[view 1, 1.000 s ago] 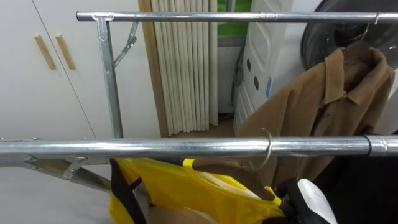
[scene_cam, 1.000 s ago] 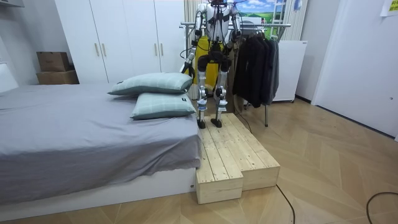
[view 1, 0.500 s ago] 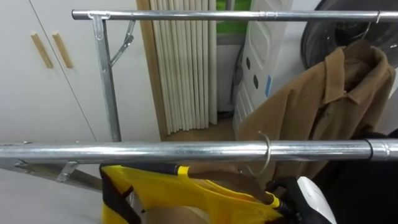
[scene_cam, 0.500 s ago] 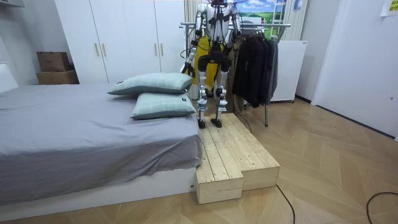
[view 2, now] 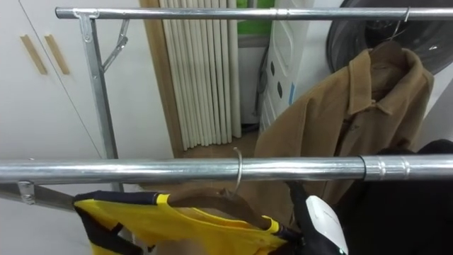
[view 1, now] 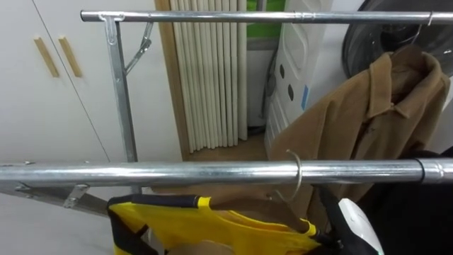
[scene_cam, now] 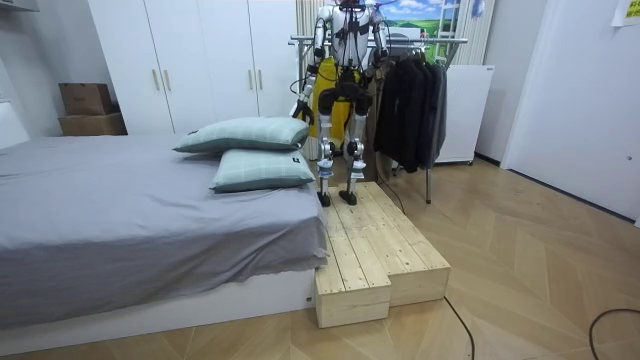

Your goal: Hang clothes

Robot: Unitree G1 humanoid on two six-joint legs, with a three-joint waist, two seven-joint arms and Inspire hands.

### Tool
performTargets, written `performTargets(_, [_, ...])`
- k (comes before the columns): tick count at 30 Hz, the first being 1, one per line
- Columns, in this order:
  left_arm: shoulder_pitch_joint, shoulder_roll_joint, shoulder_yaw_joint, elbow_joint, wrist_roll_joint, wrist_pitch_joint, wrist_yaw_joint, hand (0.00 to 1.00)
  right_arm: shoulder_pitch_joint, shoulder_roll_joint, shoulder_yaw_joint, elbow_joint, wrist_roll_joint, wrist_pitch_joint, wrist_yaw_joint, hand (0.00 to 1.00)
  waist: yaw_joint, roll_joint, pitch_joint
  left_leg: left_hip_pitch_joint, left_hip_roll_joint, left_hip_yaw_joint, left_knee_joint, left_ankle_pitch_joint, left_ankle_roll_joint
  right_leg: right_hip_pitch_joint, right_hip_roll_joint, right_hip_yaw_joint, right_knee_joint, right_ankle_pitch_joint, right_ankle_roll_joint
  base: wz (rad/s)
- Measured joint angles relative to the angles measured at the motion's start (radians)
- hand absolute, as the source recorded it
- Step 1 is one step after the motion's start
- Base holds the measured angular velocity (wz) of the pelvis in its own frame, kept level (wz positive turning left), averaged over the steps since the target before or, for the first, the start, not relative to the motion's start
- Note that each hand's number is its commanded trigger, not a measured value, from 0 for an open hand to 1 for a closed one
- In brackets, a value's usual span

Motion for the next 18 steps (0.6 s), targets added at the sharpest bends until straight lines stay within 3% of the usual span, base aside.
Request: performTargets(18, [0.003,0.002,-0.001,-0.002,0.000,0.000,0.006,0.00,-0.001,-0.005,0.000,-0.100,0.081,0.000,0.016,0.00,0.002,-0.002,0.0009,0.000,0.000,-0.001,0.000,0.000,0.000,-0.001,0.002,0.014,-0.001,0.000,0.000,-0.02])
